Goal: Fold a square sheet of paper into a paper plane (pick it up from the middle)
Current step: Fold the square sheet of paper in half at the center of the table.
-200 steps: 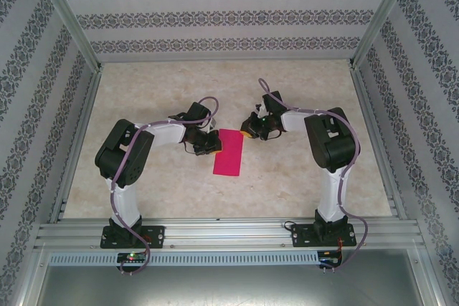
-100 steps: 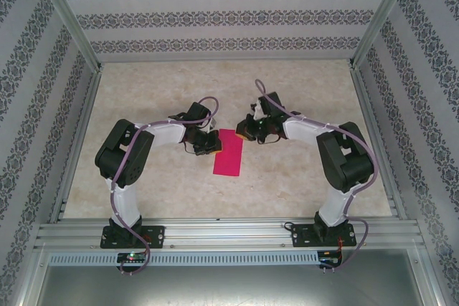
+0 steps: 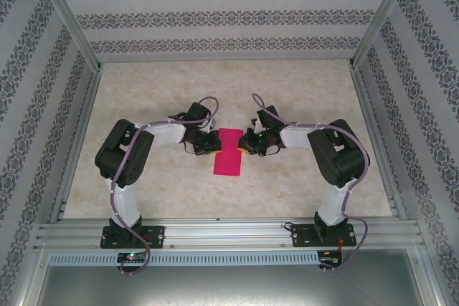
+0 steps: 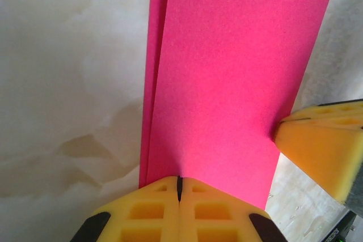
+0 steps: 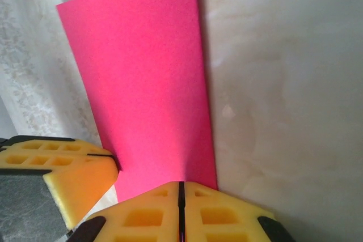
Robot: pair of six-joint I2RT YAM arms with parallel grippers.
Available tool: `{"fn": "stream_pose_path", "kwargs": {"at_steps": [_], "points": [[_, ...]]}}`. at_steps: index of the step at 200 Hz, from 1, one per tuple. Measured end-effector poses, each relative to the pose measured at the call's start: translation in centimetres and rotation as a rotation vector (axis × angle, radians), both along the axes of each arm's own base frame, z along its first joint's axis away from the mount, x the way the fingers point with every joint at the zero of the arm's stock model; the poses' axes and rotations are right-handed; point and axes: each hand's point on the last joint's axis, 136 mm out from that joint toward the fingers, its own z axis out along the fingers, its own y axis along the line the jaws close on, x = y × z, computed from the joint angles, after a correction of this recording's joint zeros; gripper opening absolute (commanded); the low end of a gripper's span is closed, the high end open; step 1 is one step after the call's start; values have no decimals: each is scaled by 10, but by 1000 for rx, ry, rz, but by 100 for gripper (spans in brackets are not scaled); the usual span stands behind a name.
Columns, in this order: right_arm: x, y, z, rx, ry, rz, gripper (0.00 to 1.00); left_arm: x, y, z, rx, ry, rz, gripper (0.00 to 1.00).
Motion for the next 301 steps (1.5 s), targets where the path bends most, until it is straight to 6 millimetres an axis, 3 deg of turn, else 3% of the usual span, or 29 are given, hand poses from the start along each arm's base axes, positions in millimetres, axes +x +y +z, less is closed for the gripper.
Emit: {"fn": "stream_pose_path", "kwargs": {"at_steps": [44,100,141,186,212,245,301], "points": [[-15,15,28,36,-72,46,10,0,0,0,0,0,0,0],[-61,12,-7,7,33,58,11,0,0,0,0,-1,-2,0],[-61,12,-5,18,23,50,11,0,0,0,1,-3,-5,0],[-66,23,17,49,-26,84,11,0,0,0,1,-3,-5,0],[-81,30,12,47,-16,117,11,0,0,0,1,-3,-5,0],[-97,21,-6,10,32,116,11,0,0,0,1,-3,-5,0],[-98,19,-5,0,28,100,12,0,0,0,1,-4,-5,0]]}}
